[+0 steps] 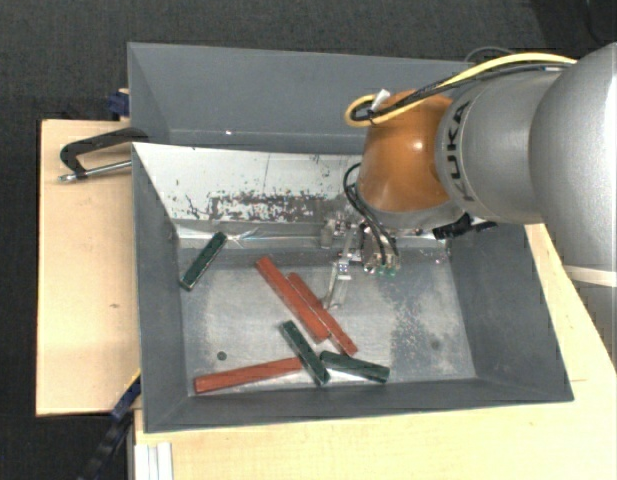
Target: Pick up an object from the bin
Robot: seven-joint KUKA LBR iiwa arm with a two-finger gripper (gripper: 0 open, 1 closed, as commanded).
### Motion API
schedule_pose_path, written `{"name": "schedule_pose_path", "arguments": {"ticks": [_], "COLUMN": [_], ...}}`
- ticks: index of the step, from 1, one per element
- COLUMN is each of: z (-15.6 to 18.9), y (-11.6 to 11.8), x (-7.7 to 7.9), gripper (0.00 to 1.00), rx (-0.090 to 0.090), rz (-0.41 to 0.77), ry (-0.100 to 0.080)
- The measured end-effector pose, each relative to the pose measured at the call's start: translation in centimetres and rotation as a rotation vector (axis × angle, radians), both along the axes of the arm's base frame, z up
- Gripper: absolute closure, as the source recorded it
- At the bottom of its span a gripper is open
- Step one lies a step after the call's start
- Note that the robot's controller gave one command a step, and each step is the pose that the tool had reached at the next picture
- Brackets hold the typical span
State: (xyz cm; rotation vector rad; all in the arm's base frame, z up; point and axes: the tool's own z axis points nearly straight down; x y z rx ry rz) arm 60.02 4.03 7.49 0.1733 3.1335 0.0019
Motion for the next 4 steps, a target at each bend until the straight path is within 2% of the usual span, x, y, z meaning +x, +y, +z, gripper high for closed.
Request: {"name": "schedule_pose_path", "arguments": {"ticks": [1, 2, 3, 4], "z": [0.1, -0.1, -0.1, 3.1], "y": [2.0, 8.7, 13.1, 12.7], "x": [-0.6, -2.2, -2.7, -5.5], "gripper": [0.00, 0.00, 0.00, 0.00], "rx": [-0.003, -0.001, 0.003, -0.001], "rz": [0.073, 0.312, 0.299, 0.365], "ry": [0.000, 0.001, -0.002, 0.007]}}
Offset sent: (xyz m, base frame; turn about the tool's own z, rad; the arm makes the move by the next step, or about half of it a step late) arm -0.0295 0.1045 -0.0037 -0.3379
